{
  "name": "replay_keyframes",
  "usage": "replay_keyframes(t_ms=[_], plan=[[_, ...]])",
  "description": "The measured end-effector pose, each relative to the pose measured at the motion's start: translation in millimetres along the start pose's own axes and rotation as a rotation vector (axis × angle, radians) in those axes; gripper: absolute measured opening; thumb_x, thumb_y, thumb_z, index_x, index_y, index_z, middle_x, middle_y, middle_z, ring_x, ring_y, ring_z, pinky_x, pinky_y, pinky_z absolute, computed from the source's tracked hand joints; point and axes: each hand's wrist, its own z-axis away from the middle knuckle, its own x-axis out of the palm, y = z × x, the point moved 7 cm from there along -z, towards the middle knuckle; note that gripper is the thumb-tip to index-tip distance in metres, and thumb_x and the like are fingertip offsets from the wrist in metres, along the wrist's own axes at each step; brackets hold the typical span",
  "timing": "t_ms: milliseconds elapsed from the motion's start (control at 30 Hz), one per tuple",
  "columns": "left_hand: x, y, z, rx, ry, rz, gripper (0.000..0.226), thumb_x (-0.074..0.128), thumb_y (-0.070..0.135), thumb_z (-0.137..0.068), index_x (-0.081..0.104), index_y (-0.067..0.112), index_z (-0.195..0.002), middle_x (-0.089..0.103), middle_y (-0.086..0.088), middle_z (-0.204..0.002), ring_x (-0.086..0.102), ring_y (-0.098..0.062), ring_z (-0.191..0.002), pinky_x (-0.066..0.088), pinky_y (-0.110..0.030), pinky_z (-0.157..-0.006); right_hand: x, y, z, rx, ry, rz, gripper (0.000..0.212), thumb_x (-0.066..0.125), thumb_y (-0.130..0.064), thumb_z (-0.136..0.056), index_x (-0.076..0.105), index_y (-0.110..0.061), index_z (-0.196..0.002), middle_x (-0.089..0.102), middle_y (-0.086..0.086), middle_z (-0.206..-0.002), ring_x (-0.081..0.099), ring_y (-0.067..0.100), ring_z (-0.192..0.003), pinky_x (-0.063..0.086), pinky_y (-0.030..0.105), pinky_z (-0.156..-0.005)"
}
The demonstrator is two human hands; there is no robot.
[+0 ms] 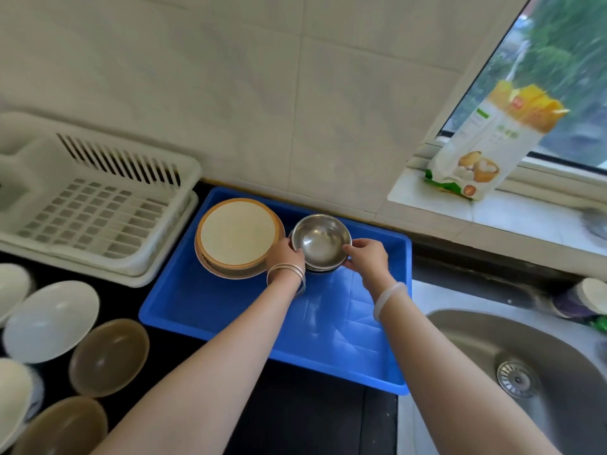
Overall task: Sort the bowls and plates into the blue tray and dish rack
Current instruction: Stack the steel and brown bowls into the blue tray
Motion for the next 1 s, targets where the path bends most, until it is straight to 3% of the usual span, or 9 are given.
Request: replay_keyframes(t_ms=[167, 267, 367, 467, 533, 633, 833, 1000], plan=[[8, -1, 5, 0.010, 0.024, -0.168, 0.027, 0.046, 0.013, -0.089, 0.057, 0.001, -0.110, 0.058, -0.019, -0.118, 0.055, -0.034, -0.107, 0.048, -0.044, -0.092, 2, 6, -4, -0.051, 0.030, 0.059, 0.026, 0.059, -0.010, -0.084, 0.065, -0.024, -0.063, 0.069, 0.005, -0.072, 0.070, 0.028, -0.083, 0.059, 0.044, -0.079], [15, -6, 8, -0.032, 0.016, -0.153, 0.031, 0.048, 0.013, -0.088, 0.055, 0.002, -0.116, 0.045, -0.017, -0.135, 0.050, -0.036, -0.115, 0.044, -0.043, -0.099, 5, 10, -4, -0.076, 0.031, 0.069, 0.017, 0.057, -0.012, -0.084, 0.073, -0.016, -0.080, 0.070, 0.005, -0.074, 0.069, 0.026, -0.082, 0.058, 0.040, -0.077], [18, -10, 11, -0.055, 0.020, -0.050, 0.030, 0.049, 0.012, -0.088, 0.055, 0.004, -0.116, 0.039, -0.015, -0.140, 0.054, -0.035, -0.111, 0.045, -0.037, -0.095, 6, 14, -3, -0.102, 0.046, 0.086, 0.024, 0.056, -0.016, -0.087, 0.073, -0.015, -0.104, 0.071, 0.001, -0.090, 0.064, 0.020, -0.088, 0.049, 0.028, -0.071], [18, -11, 13, -0.042, 0.039, 0.050, 0.026, 0.050, 0.010, -0.088, 0.057, 0.004, -0.112, 0.053, -0.016, -0.128, 0.055, -0.032, -0.110, 0.045, -0.037, -0.092, 11, 18, -2, -0.069, 0.027, 0.051, 0.033, 0.055, -0.019, -0.090, 0.065, -0.016, -0.121, 0.069, 0.004, -0.113, 0.063, 0.021, -0.099, 0.053, 0.036, -0.084], [18, -14, 16, -0.058, 0.040, 0.112, 0.026, 0.051, 0.012, -0.088, 0.057, 0.006, -0.112, 0.060, -0.015, -0.122, 0.056, -0.032, -0.110, 0.046, -0.038, -0.090, 14, 19, -1, -0.065, 0.007, 0.032, 0.034, 0.054, -0.018, -0.090, 0.064, -0.016, -0.123, 0.068, 0.006, -0.116, 0.061, 0.023, -0.105, 0.051, 0.043, -0.093], [17, -17, 19, -0.086, 0.040, 0.193, 0.035, 0.053, 0.014, -0.090, 0.053, 0.008, -0.124, 0.055, -0.012, -0.132, 0.051, -0.032, -0.120, 0.041, -0.037, -0.096, 16, 20, 1, -0.061, -0.014, 0.011, 0.033, 0.053, -0.022, -0.091, 0.064, -0.017, -0.122, 0.068, 0.004, -0.116, 0.059, 0.023, -0.110, 0.050, 0.045, -0.096], [15, -32, 21, -0.111, -0.061, 0.329, 0.046, 0.051, 0.020, -0.091, 0.044, 0.010, -0.136, 0.050, -0.007, -0.140, 0.046, -0.027, -0.129, 0.036, -0.039, -0.107, 11, 17, 9, -0.096, -0.056, 0.043, 0.028, 0.050, -0.025, -0.094, 0.067, -0.014, -0.113, 0.064, -0.006, -0.089, 0.057, 0.017, -0.093, 0.050, 0.043, -0.092], [-7, -52, 42, -0.096, -0.085, 0.414, 0.045, 0.051, 0.019, -0.092, 0.044, 0.011, -0.135, 0.052, -0.004, -0.138, 0.048, -0.021, -0.126, 0.036, -0.029, -0.098, 2, 14, 42, -0.181, -0.004, 0.132, 0.030, 0.050, -0.027, -0.095, 0.061, -0.013, -0.120, 0.065, 0.001, -0.114, 0.057, 0.015, -0.103, 0.049, 0.036, -0.092]])
